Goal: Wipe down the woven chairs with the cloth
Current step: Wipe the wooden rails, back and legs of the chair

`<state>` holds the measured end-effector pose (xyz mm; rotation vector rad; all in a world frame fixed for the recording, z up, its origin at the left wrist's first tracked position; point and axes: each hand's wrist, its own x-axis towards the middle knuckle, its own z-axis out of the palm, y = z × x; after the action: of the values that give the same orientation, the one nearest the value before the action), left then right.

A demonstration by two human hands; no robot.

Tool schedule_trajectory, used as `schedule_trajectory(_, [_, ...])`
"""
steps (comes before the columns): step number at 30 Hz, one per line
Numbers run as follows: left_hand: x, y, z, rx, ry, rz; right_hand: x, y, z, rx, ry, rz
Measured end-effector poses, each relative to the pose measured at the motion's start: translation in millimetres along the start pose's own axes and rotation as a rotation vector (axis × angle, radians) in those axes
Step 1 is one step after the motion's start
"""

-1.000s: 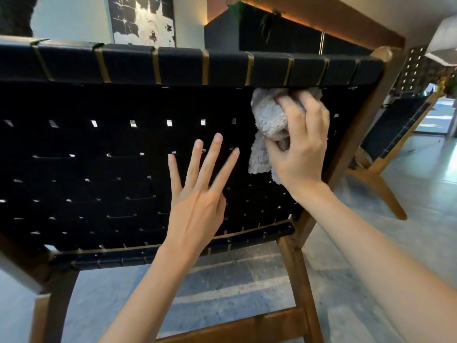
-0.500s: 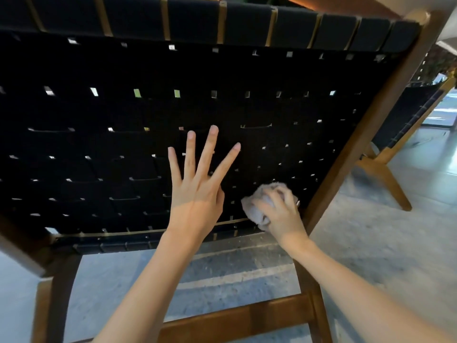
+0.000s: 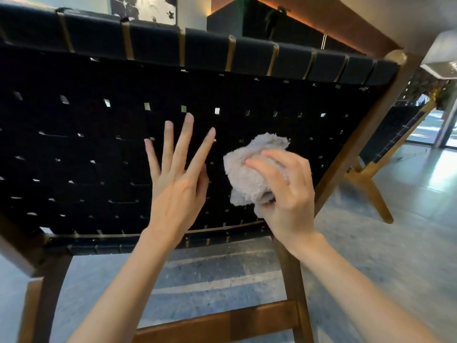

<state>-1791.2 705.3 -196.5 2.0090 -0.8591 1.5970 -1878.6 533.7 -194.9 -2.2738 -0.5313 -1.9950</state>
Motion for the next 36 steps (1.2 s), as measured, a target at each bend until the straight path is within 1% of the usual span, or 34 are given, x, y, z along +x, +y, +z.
schedule_trajectory(3, [6,-6,-10,-0.056,0.055,-0.081,53,-7,-2,-0.027,0.137,-0.007])
schedule_trajectory(6, [8,-13,-18,-0.126,0.092,-0.105,80,-9,9,-0.054,0.179,0.044])
schedule_trajectory(11, [4,-21,-16,-0.083,0.078,-0.083,73,-10,38,-0.100,0.236,0.055])
schedule_trajectory(15, [-5,-28,-6,-0.021,0.081,-0.046,64,-12,57,-0.121,0.314,0.075])
schedule_trajectory(20, [-29,-40,6,0.032,0.060,-0.073,40,-9,76,-0.075,0.305,0.055])
schedule_trajectory(21, [-34,-42,9,0.036,0.046,-0.074,29,-8,80,-0.070,0.279,0.059])
schedule_trajectory(23, [-44,-46,13,0.047,0.025,-0.072,-2,-11,88,-0.061,0.159,0.084])
schedule_trajectory(27, [-60,-52,17,0.070,-0.018,-0.081,-79,-20,103,-0.008,-0.216,0.157])
schedule_trajectory(29, [-66,-55,17,0.090,-0.052,-0.067,-105,-27,106,0.028,-0.359,0.202])
schedule_trajectory(31, [-68,-58,15,0.125,-0.087,-0.058,-118,-32,108,0.043,-0.480,0.251])
schedule_trajectory(33, [-69,-57,14,0.142,-0.076,-0.065,-118,-36,107,0.051,-0.589,0.314])
schedule_trajectory(34, [-68,-55,13,0.148,-0.057,-0.076,-115,-36,104,0.048,-0.636,0.321])
schedule_trajectory(36, [-67,-49,10,0.142,-0.024,-0.104,-106,-36,93,0.065,-0.717,0.279])
